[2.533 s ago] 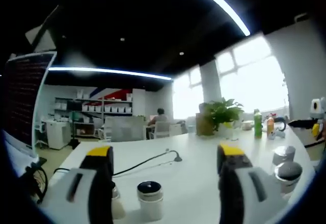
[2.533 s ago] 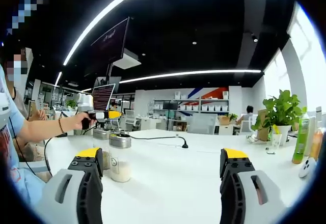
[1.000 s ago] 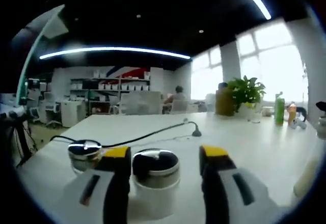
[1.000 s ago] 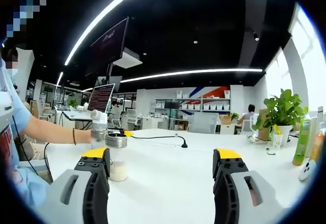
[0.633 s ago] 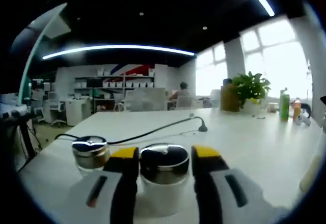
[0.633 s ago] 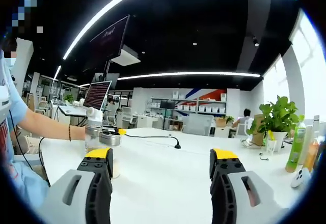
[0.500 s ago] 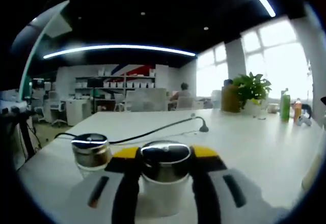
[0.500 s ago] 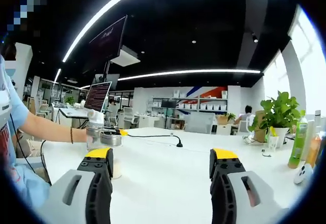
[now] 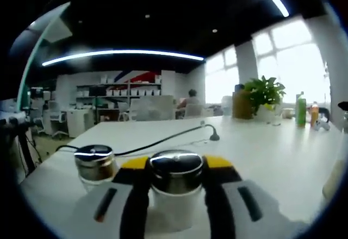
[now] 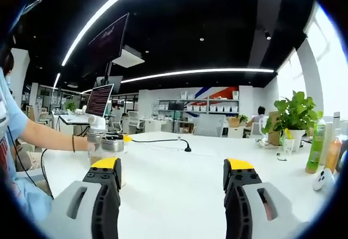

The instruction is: Rotate the seasoning bottle until the label or dispensing opening points toward the visible target arrow and the bottle remains upright within the marked orientation range

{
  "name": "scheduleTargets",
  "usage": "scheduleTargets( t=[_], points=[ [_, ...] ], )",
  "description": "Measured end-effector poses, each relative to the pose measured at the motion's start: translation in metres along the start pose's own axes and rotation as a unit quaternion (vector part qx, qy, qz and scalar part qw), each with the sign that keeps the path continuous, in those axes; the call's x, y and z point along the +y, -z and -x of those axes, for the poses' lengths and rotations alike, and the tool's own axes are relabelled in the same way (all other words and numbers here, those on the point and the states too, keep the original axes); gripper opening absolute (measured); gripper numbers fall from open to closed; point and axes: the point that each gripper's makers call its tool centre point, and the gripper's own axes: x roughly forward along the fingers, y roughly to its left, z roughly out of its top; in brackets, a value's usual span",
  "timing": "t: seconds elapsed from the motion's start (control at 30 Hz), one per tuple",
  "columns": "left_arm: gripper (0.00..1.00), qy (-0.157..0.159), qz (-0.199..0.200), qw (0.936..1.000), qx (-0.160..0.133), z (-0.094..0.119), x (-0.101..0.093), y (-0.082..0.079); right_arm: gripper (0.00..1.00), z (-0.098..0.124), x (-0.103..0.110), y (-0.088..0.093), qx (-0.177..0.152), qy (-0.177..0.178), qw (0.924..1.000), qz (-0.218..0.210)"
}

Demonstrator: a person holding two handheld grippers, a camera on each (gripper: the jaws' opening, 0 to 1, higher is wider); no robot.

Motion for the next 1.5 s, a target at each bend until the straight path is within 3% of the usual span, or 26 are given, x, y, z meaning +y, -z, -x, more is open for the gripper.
scheduleTargets(
  t=[0.13, 0.27, 0.37, 0.53, 0.63, 0.67, 0.8, 0.93, 1.0, 1.27, 1.5],
  points=[
    [0.39, 0.000, 0.009, 1.0000, 0.003, -0.001, 0.002, -0.003, 0.78, -0.003, -0.003, 0.005, 0.006, -0.003, 0.9995, -0.030],
    [0.39, 0.010, -0.041, 0.9991, -0.008, 0.004, -0.006, -0.017, 0.78, -0.006, -0.008, 0.005, 0.009, 0.010, 0.9998, -0.017],
    [0.39, 0.020, -0.046, 0.9984, -0.025, 0.012, -0.012, -0.034, 0.77, -0.009, -0.009, 0.005, 0.011, 0.011, 0.9998, -0.013],
    [0.39, 0.027, -0.012, 0.9987, -0.041, 0.028, -0.016, -0.059, 0.76, -0.013, -0.010, 0.011, 0.019, 0.009, 0.9995, -0.024],
    [0.39, 0.003, 0.048, 0.9981, -0.039, 0.039, -0.010, -0.063, 0.75, -0.013, -0.010, 0.011, 0.021, 0.009, 0.9996, -0.019],
    [0.39, 0.005, 0.051, 0.9979, -0.041, 0.041, -0.010, -0.064, 0.75, -0.014, -0.009, 0.011, 0.020, 0.008, 0.9997, -0.013],
    [0.39, 0.009, 0.000, 0.9987, -0.049, 0.057, -0.017, -0.070, 0.75, -0.015, -0.010, 0.014, 0.024, 0.012, 0.9996, -0.006],
    [0.39, 0.013, 0.009, 0.9985, -0.053, 0.073, -0.024, -0.075, 0.75, -0.015, -0.008, 0.015, 0.030, 0.010, 0.9995, -0.004],
    [0.39, 0.012, -0.020, 0.9983, -0.053, 0.080, -0.029, -0.079, 0.75, -0.015, -0.007, 0.014, 0.028, 0.012, 0.9995, -0.002],
    [0.39, 0.027, -0.014, 0.9970, -0.071, 0.108, -0.045, -0.096, 0.74, -0.014, -0.008, 0.012, 0.026, 0.020, 0.9995, 0.001],
    [0.39, 0.035, 0.004, 0.9957, -0.086, 0.131, -0.050, -0.099, 0.74, -0.017, 0.004, 0.010, 0.018, -0.005, 0.9998, -0.002]
  ],
)
